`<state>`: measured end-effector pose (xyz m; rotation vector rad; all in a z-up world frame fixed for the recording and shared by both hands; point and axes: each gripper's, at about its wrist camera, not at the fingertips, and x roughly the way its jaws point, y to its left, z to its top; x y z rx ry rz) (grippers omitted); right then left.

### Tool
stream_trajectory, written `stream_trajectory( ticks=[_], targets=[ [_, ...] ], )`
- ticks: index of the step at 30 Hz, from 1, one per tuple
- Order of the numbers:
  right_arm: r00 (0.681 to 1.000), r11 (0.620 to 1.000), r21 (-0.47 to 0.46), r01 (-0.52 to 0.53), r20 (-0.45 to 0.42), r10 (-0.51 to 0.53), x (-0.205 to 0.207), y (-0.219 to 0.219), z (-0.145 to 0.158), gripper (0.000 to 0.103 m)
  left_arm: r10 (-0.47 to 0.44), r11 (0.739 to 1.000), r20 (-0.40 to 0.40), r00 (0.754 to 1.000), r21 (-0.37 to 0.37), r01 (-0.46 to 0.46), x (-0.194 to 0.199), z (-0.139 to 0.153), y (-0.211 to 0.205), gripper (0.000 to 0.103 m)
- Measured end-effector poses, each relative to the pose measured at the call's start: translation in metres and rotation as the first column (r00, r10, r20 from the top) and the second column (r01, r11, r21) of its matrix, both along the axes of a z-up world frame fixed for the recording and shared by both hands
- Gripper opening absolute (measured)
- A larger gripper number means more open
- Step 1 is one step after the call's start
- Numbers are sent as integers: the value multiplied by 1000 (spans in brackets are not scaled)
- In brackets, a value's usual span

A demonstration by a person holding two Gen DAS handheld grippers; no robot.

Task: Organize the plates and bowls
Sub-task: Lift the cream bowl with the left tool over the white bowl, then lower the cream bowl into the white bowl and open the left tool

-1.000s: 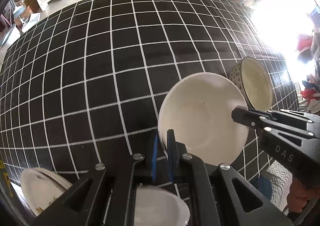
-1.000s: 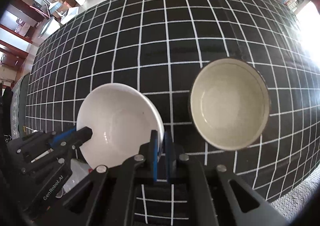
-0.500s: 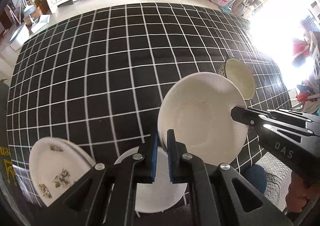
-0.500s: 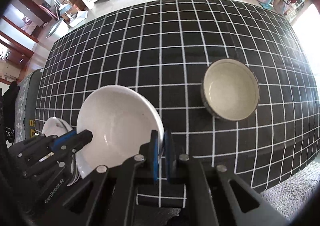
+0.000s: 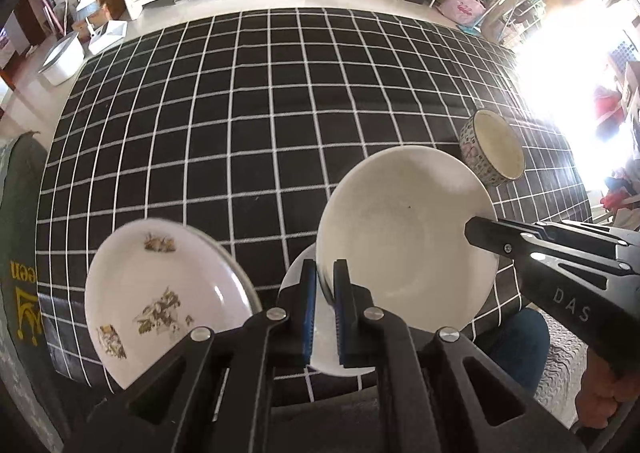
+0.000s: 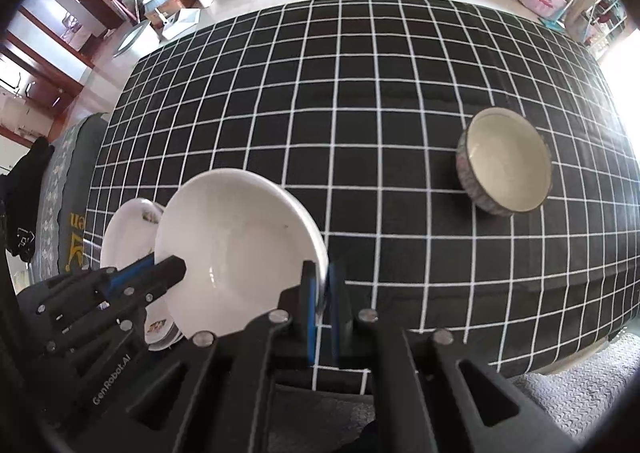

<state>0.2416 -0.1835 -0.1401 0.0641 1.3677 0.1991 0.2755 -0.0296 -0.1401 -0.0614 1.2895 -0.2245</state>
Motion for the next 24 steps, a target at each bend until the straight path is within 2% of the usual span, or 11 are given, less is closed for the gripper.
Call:
stream_trajectory(
  ticks=[14, 24],
  targets=[
    [999, 1000, 0, -19, -39, 19, -17, 15, -17, 9, 17, 1000, -38, 999, 19, -16, -32, -20, 23, 7],
    [996, 1000, -2, -20, -83, 20, -23, 17, -36, 9, 8, 999, -71, 997, 33, -6, -36, -36, 22, 7]
  ],
)
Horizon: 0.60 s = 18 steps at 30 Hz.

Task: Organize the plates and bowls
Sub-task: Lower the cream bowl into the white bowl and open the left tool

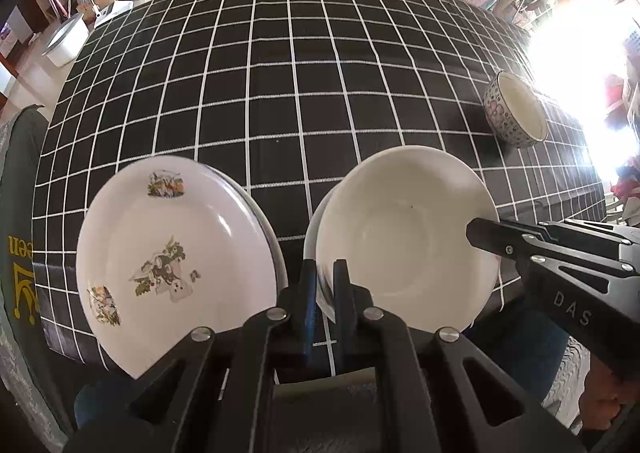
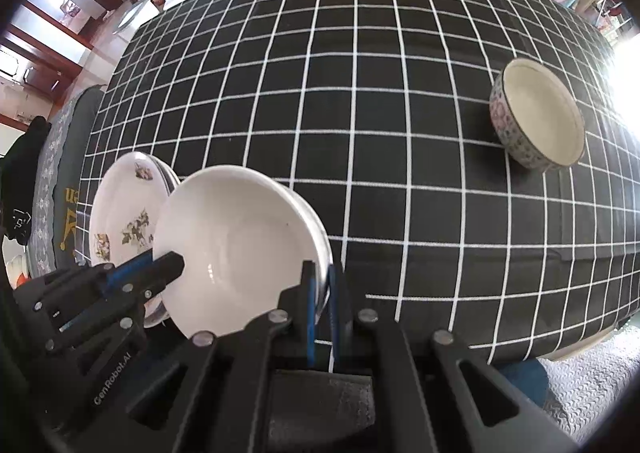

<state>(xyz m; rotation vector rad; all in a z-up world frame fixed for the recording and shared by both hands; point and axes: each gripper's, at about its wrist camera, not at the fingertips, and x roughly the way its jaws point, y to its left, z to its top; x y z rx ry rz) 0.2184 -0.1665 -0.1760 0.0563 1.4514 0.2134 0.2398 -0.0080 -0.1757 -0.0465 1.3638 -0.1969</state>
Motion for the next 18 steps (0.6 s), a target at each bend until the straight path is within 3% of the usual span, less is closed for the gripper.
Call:
stream_trajectory(
  ticks=[18],
  targets=[
    [999, 1000, -14, -20, -34, 19, 4, 5, -13, 9, -7, 1000, -18, 1000, 26, 7, 5, -22, -12, 7]
  ],
)
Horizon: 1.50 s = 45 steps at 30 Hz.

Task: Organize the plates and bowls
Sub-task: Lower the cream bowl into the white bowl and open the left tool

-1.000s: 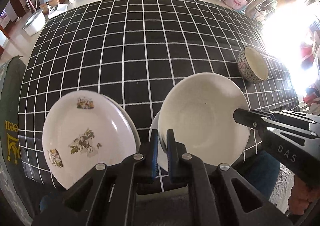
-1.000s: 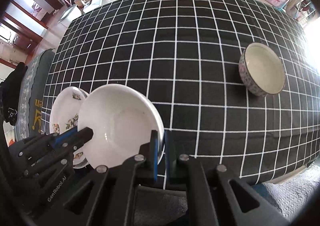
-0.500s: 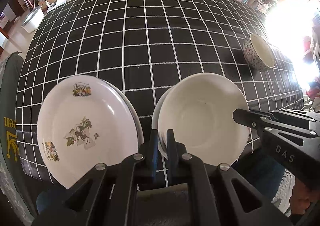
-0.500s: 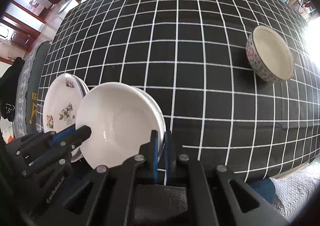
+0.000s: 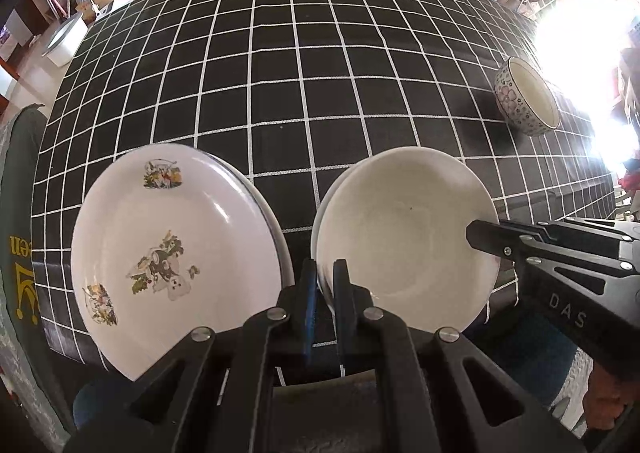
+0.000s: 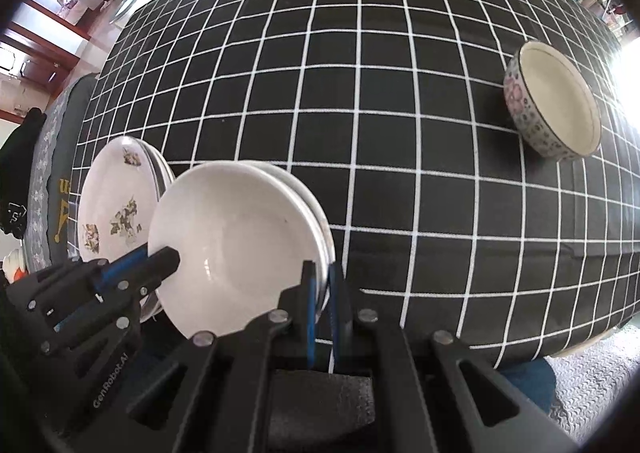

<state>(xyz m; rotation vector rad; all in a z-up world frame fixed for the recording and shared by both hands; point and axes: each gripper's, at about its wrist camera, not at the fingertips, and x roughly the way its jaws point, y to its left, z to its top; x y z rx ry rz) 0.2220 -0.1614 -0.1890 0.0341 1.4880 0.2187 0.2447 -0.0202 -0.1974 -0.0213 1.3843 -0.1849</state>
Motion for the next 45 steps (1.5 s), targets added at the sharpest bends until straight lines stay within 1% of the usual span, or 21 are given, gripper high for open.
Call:
stream_trajectory(
  ticks=[7, 14, 18, 29, 31, 33, 34, 38, 41, 43, 44, 45],
  targets=[
    [1000, 1000, -5, -9, 2, 9, 0, 1, -1, 9, -4, 1000, -2, 1000, 12, 4, 3, -5, -4, 6],
    [1000, 1000, -12, -17, 6, 17, 1, 4, -1, 9, 0, 1000, -1, 1000, 4, 0, 5, -8, -7, 7],
    [1000, 1000, -11, -15, 11, 15, 0, 3, -1, 9, 6, 1000, 0, 1000, -10, -6, 3, -7, -2, 7],
    [999, 999, -31, -28, 38, 29, 1, 4, 0, 10, -8, 1000, 20, 1000, -5, 9, -1, 0, 1, 7],
    [998, 998, -54, -38, 55, 40, -1, 6, 2, 13, -10, 1000, 29, 1000, 0, 10, -2, 3, 1, 7],
    [997, 997, -66, -34, 73, 38, -1, 5, 4, 19, -13, 1000, 36, 999, 4, 13, -3, 4, 1, 7],
    [996, 997, -66, -29, 84, 34, -1, 3, 6, 20, -14, 1000, 39, 999, 5, 14, -4, 5, 1, 7],
    [992, 998, -62, -10, 122, 17, -2, -4, 16, 33, 4, 1000, 46, 999, -8, -3, -4, 8, 6, 11],
    [990, 998, -56, -10, 141, 18, -3, -8, 23, 38, 16, 1000, 62, 998, -21, -15, -4, 13, 10, 11],
    [988, 998, -57, 6, 156, 3, -3, -14, 30, 40, 25, 999, 76, 997, -28, -23, -4, 19, 11, 18],
    [987, 998, -57, 14, 161, -4, -3, -16, 33, 41, 33, 999, 85, 996, -23, -31, -5, 23, 14, 25],
    [987, 998, -54, 18, 162, -9, -3, -18, 35, 41, 38, 999, 93, 995, -18, -36, -6, 27, 15, 26]
  ],
)
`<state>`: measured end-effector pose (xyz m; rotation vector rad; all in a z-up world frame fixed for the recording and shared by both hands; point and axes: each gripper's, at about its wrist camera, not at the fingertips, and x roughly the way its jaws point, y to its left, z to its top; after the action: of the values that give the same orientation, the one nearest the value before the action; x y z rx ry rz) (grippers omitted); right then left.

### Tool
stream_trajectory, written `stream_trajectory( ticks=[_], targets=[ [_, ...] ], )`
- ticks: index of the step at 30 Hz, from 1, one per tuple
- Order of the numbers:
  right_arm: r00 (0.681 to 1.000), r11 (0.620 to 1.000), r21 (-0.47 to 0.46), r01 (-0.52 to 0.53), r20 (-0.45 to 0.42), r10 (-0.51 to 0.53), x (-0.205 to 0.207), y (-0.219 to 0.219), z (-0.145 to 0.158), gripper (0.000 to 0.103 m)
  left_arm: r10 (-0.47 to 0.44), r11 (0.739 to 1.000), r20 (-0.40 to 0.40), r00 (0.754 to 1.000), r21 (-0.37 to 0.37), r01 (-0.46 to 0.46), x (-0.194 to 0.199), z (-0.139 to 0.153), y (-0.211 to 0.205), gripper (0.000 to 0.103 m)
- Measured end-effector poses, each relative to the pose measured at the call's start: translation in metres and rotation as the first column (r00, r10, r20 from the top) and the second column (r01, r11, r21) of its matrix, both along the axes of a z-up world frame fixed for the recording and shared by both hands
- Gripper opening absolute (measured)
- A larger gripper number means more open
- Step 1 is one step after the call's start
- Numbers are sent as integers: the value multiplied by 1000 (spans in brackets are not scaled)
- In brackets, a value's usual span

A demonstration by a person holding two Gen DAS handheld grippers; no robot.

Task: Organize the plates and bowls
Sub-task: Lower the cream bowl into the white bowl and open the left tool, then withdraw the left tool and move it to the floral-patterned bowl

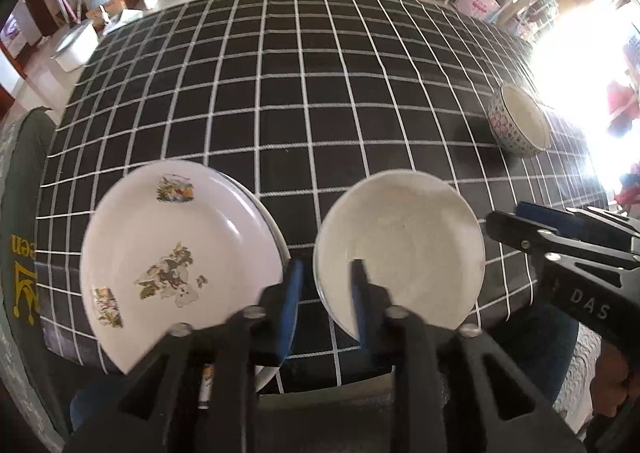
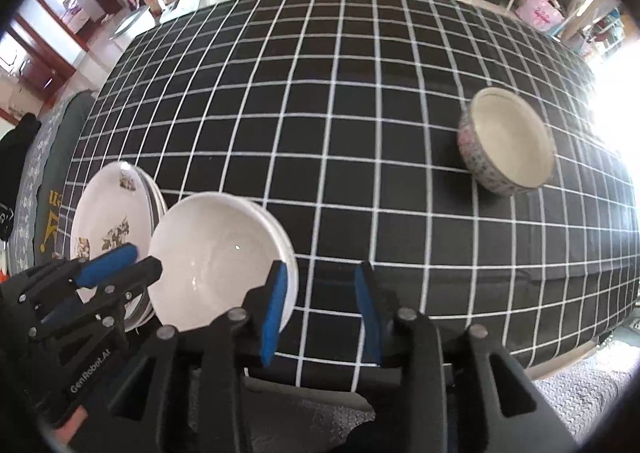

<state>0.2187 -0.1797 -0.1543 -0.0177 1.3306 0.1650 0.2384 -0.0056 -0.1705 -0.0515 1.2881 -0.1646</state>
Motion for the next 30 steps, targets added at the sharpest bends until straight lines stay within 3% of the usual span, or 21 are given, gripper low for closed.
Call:
stream_trajectory(
  ticks=[12, 19, 30],
  targets=[
    [997, 999, -41, -11, 81, 14, -11, -26, 36, 41, -120, 993, 108, 987, 0, 121, -5, 53, -43, 33],
    [991, 999, -19, 33, 128, -31, -7, -68, 62, 41, -191, 981, 152, 970, -7, 194, 3, 81, -88, 34],
    [984, 993, 22, 118, 133, -120, 23, -132, 71, 41, -227, 971, 170, 959, -36, 236, 39, 100, -148, 36]
  ],
)
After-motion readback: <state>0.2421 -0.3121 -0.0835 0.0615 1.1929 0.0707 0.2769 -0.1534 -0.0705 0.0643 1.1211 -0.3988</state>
